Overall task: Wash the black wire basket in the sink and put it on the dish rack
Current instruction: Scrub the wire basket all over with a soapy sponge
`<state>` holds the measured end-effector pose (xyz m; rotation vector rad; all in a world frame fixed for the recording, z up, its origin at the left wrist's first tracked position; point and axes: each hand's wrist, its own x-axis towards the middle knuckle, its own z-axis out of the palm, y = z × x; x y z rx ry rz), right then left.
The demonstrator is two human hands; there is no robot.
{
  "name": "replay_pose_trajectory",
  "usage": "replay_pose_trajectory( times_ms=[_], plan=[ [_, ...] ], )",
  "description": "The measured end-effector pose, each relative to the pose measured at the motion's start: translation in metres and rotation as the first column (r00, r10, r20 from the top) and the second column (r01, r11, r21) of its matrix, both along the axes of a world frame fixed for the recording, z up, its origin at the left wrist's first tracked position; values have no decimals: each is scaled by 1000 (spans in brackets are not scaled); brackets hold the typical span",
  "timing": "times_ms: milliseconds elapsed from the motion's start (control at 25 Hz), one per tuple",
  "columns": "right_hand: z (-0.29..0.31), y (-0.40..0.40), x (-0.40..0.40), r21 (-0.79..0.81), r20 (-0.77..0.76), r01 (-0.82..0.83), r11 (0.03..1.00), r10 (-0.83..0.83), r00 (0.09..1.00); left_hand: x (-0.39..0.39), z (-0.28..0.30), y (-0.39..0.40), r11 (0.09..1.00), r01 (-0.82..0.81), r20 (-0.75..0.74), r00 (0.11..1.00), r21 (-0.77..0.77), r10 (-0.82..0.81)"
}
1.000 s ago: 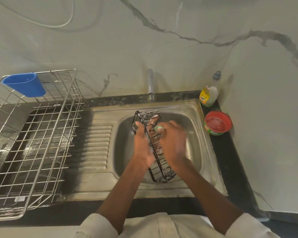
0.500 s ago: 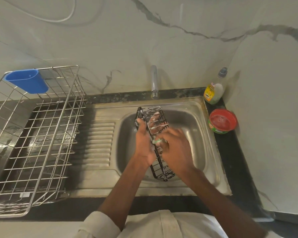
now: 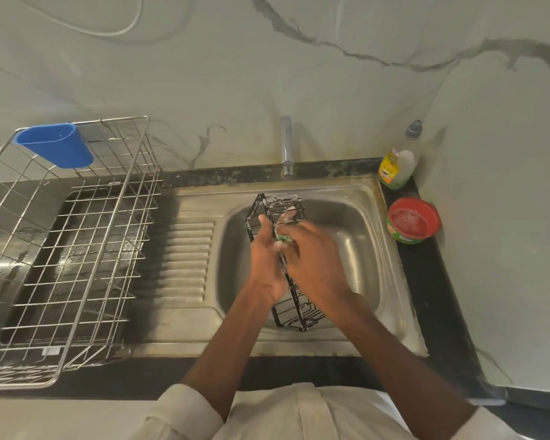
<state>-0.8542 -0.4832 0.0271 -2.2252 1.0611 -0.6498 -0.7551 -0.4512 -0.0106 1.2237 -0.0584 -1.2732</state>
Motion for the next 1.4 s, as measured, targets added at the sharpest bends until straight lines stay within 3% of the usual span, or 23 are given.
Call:
replay_pose_trajectory(
  times_ms=[120, 280, 480, 640, 680, 800, 960, 1040, 1200, 1320, 1400],
  plan=[
    [0, -6, 6, 10, 30, 22, 1000, -22, 999, -3, 0, 2, 1000, 2, 3, 1000, -2, -2],
    [-1, 8, -16, -57, -13, -135, 989, 135, 991, -4, -3, 6, 1000, 4, -7, 1000, 29, -3],
    [-1, -14, 8, -16, 84, 45, 999, -43, 995, -7, 2, 3, 998, 50, -6, 999, 38, -50],
    [-11, 15, -30, -192, -8, -230, 954, 232, 973, 13, -2, 0, 998, -34, -80, 996, -56, 30],
    [-15, 15, -39, -193, -36, -198, 961, 195, 980, 14, -1, -1, 999, -33, -66, 997, -43, 31],
    [-19, 5, -19, -68, -28, 138, 988, -140, 990, 5, 0, -5, 999, -43, 15, 999, -9, 43],
    [-17, 7, 3, -92, 15, 71, 993, -70, 997, 2, -3, -5, 992, -116, -11, 993, -49, 116],
    [-14, -2, -6, 16, 27, 174, 985, -175, 984, 5, -2, -6, 991, -134, 52, 990, -12, 134],
    [-13, -6, 2, -40, 68, 152, 988, -149, 987, 1, 6, -6, 990, -136, 40, 990, -23, 137],
    [-9, -26, 13, 65, 87, 292, 954, -297, 951, -5, 4, -4, 997, -73, 97, 993, -19, 74],
    [-4, -22, 19, -8, 102, 137, 990, -136, 985, -4, -1, -5, 995, -93, 48, 994, -48, 95]
  ],
)
